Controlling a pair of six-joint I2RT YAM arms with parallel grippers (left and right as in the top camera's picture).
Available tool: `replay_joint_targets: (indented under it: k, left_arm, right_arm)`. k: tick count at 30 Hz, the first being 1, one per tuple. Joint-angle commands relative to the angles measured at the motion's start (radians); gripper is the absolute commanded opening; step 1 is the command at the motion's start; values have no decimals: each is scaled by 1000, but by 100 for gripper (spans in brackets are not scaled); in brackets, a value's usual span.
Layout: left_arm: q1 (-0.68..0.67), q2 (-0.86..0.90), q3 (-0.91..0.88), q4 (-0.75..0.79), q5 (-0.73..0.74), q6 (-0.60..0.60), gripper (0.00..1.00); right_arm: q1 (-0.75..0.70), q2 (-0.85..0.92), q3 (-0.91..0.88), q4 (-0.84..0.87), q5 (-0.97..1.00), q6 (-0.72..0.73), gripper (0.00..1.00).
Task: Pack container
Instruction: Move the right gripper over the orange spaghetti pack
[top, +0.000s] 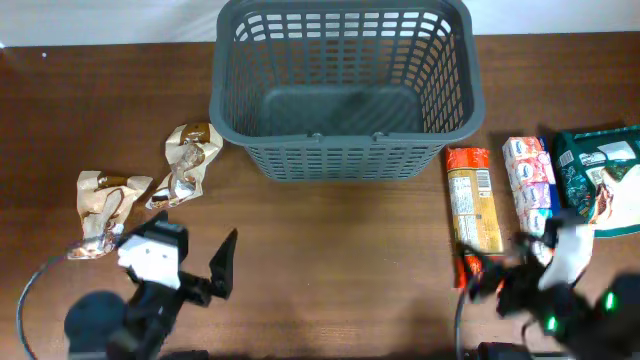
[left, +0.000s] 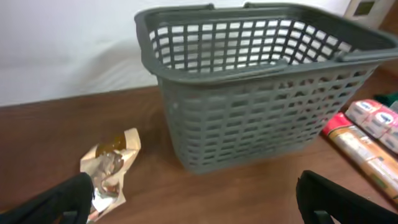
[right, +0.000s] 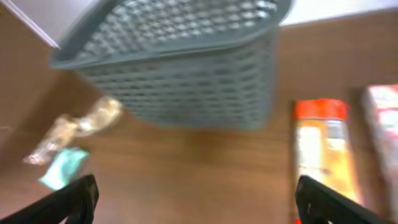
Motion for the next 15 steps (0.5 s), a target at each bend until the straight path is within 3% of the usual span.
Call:
replay_joint_targets:
  k: [1,8,15]
  left_arm:
    - [1,41,11,34,-5,32,99]
    - [1,107,11,55,-74,32,99]
    - [1,134,11,72,-83,32,99]
  right_arm:
    - [9,158,142,-58,186,-94,99]
    - [9,478,331,-249,403,-94,99]
    - [9,701,336,-254,431,-193,99]
